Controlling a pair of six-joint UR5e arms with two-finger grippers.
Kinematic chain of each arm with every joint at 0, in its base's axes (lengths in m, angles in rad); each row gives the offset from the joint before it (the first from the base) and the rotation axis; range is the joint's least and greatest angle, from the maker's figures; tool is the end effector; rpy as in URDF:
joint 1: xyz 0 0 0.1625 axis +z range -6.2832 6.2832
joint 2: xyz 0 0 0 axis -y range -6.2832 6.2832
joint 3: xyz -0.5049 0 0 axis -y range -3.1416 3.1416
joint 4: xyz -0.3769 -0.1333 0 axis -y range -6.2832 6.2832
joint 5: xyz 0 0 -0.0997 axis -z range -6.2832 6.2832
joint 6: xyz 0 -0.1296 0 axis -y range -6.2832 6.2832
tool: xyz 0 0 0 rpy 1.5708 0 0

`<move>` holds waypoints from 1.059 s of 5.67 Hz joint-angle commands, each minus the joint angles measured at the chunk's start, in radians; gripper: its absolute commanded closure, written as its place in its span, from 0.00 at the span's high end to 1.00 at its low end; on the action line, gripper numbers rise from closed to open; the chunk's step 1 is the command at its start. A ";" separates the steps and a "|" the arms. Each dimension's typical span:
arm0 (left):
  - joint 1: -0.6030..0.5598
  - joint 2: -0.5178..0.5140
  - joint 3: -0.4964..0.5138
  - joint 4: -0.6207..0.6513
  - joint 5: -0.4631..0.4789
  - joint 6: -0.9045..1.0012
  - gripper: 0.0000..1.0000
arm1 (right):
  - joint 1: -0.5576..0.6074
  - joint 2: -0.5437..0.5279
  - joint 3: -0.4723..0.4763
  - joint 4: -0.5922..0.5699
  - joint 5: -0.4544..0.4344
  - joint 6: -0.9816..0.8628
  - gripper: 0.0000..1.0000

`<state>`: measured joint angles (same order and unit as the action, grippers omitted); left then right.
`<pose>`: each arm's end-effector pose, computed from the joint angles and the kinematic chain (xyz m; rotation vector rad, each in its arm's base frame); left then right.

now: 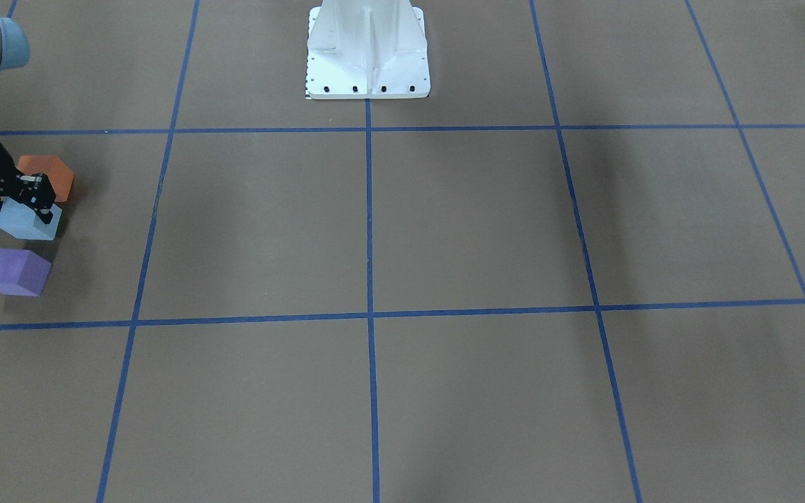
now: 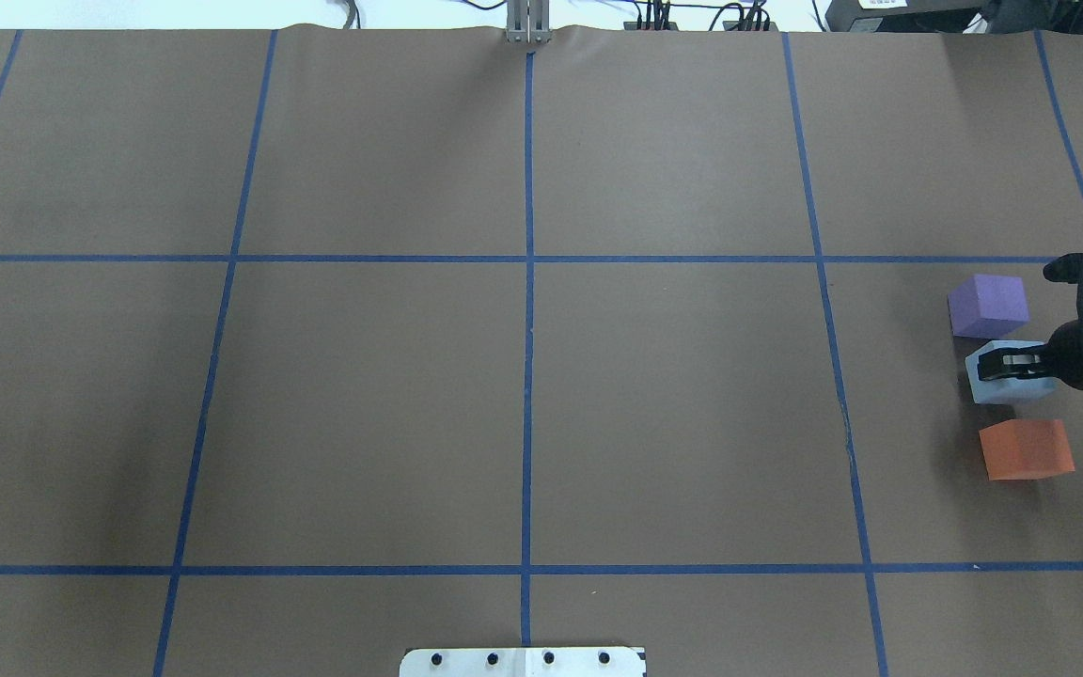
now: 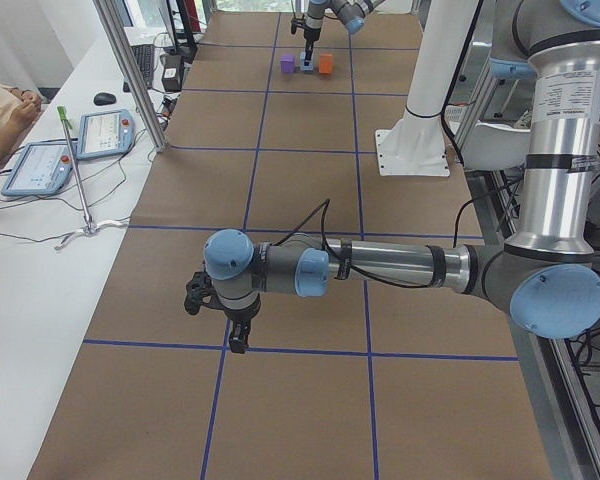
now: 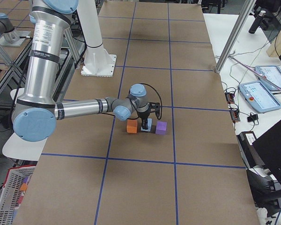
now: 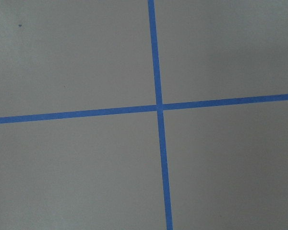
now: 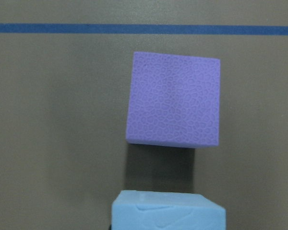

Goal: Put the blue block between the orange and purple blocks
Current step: 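Lower the light blue cube between the purple and orange cubes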

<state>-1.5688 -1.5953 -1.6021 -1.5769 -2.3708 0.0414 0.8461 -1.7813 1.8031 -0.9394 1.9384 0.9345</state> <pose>-0.0393 -0.4939 0.7302 0.0743 0.7986 0.0658 -0.2161 -0.3749 0.6835 0.1745 -0.7153 0.0802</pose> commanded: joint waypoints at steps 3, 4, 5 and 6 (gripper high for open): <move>0.001 0.000 -0.002 0.000 -0.001 0.000 1.00 | -0.021 0.000 -0.042 0.090 -0.012 -0.002 0.99; 0.001 0.000 -0.002 0.000 -0.001 0.000 1.00 | -0.019 0.000 -0.038 0.090 -0.012 -0.003 1.00; 0.001 0.000 -0.005 0.000 0.001 0.000 1.00 | -0.013 0.000 -0.013 0.090 0.003 -0.009 1.00; 0.001 0.000 -0.004 0.000 -0.001 0.000 1.00 | 0.078 0.003 0.007 0.073 0.064 -0.043 1.00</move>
<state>-1.5677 -1.5953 -1.6064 -1.5769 -2.3708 0.0414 0.8620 -1.7797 1.7915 -0.8555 1.9592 0.9152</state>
